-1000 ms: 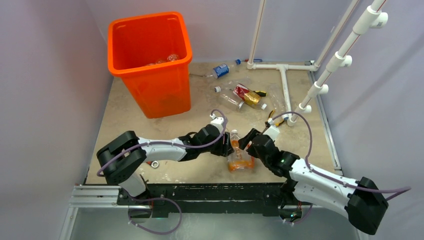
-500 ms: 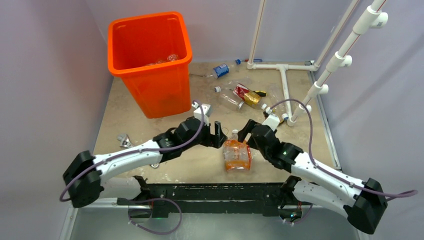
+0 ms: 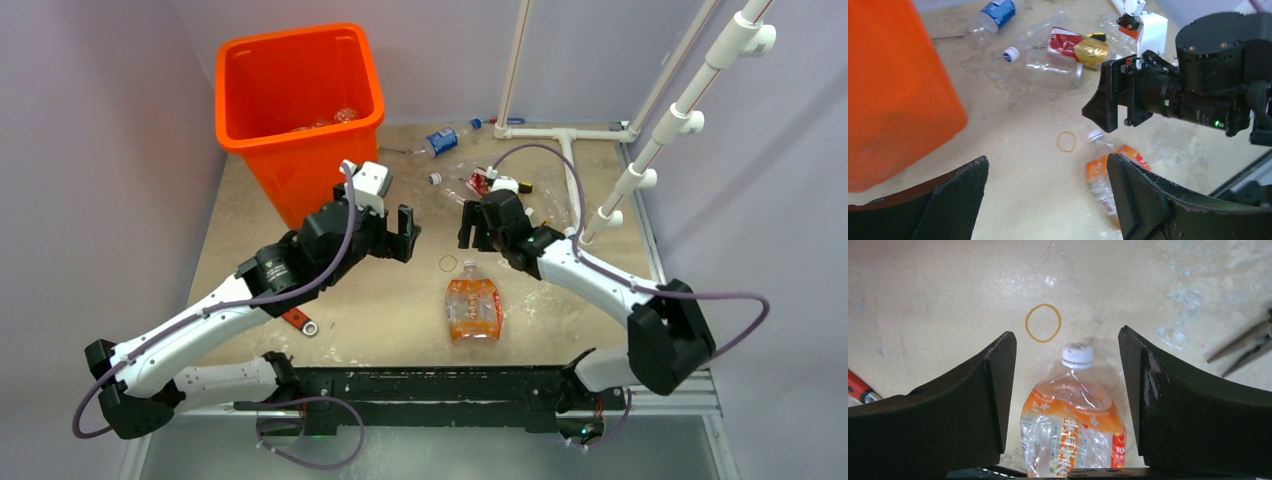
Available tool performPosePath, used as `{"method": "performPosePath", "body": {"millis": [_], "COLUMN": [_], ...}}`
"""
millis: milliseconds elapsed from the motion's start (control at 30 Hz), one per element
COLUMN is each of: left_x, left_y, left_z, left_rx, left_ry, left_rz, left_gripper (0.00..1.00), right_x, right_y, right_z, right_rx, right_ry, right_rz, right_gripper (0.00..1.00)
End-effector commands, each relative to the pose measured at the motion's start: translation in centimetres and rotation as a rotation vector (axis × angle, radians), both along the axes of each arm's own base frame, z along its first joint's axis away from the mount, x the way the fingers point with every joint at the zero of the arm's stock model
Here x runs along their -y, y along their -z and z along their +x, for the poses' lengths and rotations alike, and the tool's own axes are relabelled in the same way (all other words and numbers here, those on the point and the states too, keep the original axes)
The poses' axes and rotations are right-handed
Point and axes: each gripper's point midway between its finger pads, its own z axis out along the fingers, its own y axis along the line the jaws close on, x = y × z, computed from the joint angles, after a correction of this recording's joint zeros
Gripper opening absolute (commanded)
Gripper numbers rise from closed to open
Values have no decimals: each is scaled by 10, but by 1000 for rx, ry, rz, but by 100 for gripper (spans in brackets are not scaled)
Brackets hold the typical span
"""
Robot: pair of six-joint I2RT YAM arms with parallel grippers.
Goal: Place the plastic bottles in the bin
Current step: Pick up the plastic bottle at the center of the board.
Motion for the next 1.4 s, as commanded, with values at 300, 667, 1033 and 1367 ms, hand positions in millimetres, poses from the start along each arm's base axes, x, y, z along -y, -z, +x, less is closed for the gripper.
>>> {"method": "performPosePath", "body": {"millis": [300,667,1033,1367], "left_x": [-70,-61,-26,48], "left_y": [34,54,73,133], "left_z": [7,6,1,-37], "left_rx": [149,106,4,-324], "left_ry": [-176,-131,3,226], "left_rz": [189,189,143,-103], "left_gripper": [92,92,91,89], "right_x": [-31,0,17,24], "right_y": [39,18,15,53], "right_z": [14,-18,-100,-119], "right_rx": [-102,-89,-219,-294], "right_ry": [-182,-100,-47,42], "right_rz": [-78,-59,162,223], "right_gripper": [70,82,86,85]}}
